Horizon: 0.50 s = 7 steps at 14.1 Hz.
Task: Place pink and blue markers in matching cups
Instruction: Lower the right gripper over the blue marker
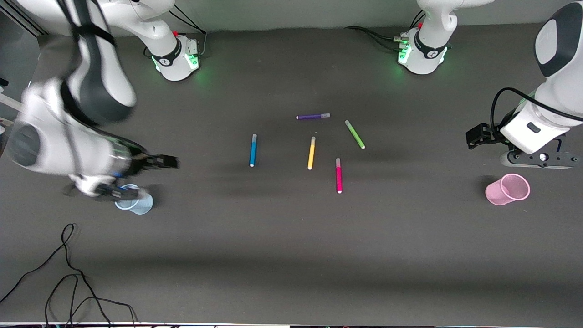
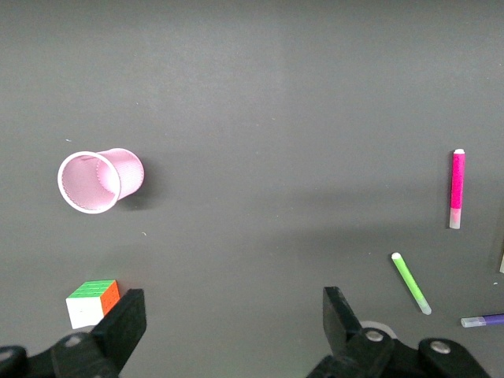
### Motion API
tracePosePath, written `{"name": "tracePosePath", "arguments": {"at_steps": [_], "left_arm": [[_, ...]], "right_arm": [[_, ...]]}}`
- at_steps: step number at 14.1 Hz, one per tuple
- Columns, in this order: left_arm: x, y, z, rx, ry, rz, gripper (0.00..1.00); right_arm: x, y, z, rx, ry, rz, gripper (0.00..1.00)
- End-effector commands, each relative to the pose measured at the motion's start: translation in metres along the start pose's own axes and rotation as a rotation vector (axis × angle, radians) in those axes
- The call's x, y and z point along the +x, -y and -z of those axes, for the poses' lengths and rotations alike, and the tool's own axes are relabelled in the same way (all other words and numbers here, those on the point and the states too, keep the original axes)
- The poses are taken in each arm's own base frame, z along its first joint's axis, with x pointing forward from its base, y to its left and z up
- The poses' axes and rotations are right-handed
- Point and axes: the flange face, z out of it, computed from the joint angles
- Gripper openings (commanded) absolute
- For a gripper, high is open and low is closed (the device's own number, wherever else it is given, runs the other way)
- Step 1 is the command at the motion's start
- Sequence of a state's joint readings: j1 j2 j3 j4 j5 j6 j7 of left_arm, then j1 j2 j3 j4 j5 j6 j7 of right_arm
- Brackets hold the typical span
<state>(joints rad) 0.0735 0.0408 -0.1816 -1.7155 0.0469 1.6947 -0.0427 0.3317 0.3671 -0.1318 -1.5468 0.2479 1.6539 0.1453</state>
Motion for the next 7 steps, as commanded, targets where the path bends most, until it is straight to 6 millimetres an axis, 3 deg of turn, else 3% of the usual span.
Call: {"name": "tracePosePath", "arguments": {"at_steps": [1,4,7], "left_arm": [[-0.003,-0.002,0.003,0.004,0.003,-0.007,1.00],[-0.003,-0.002,0.003,0.004,0.004,-0.007,1.00],[-0.003,-0.002,0.002,0.004,0.006,-0.007,1.00]], "right_arm": [[0.034,0.047,-0.058,0.017,0.088,0.018,1.00],[0.046,0.102,-0.130,0.019,0.175,0.005,1.00],[0.058,0.131,-0.203,0.028,0.261,-0.017,1.00]]}}
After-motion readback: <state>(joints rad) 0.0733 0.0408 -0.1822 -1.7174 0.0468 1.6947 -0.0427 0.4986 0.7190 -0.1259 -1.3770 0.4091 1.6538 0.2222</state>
